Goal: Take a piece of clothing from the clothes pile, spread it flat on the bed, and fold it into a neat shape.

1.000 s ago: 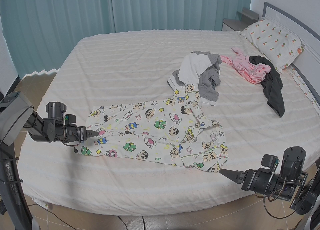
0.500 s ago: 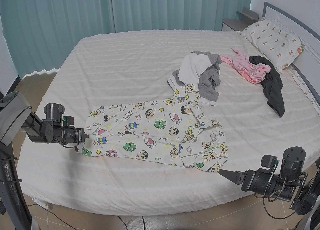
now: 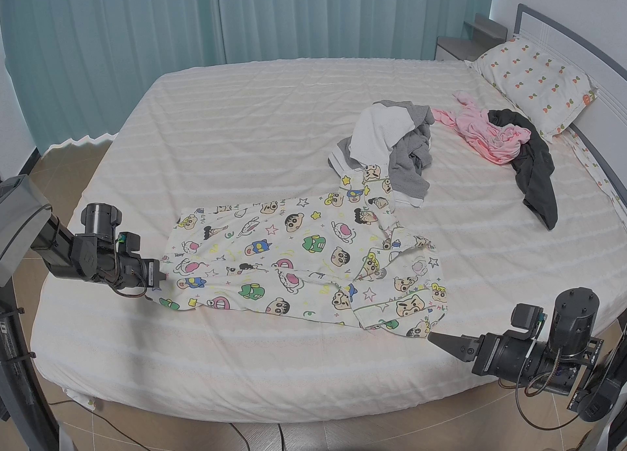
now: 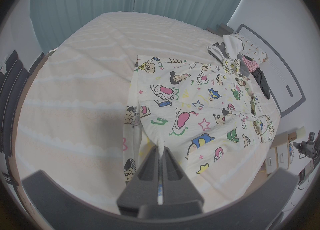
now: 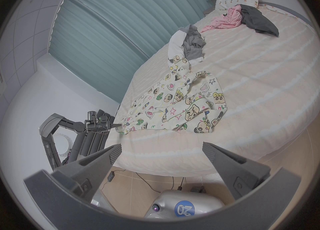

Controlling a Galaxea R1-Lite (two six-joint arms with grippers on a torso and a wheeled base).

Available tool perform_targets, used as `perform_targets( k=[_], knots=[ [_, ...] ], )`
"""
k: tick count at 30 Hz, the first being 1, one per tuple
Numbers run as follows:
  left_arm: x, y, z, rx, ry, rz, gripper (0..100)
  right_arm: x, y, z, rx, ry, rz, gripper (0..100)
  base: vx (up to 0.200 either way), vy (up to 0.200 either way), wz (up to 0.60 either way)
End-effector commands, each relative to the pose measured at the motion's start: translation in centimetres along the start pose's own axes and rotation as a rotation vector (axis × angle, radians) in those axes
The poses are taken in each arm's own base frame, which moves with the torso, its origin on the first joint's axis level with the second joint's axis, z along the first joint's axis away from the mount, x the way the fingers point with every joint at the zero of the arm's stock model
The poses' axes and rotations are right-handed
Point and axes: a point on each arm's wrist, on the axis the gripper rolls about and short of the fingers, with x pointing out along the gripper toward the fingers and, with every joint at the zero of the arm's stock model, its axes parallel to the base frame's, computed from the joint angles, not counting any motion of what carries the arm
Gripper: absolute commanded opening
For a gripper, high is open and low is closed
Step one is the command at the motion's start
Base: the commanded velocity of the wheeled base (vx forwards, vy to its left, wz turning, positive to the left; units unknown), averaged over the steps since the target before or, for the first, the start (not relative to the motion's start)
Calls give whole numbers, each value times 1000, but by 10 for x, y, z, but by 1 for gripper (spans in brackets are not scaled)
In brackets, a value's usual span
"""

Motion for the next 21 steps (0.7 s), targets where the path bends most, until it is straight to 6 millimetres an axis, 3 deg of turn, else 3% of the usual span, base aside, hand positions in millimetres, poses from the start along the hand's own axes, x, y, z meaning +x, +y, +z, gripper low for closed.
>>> perform_targets(
  k=[1,21],
  knots=[
    [-13,-5,-2,-3,11,-1,0,-2,-1,-2,1,10,-7,100,0,0,0],
    [-28,-10,-16,-13,41,43,0,-1,-2,-3,1,16,-9,100,0,0,0]
  ],
)
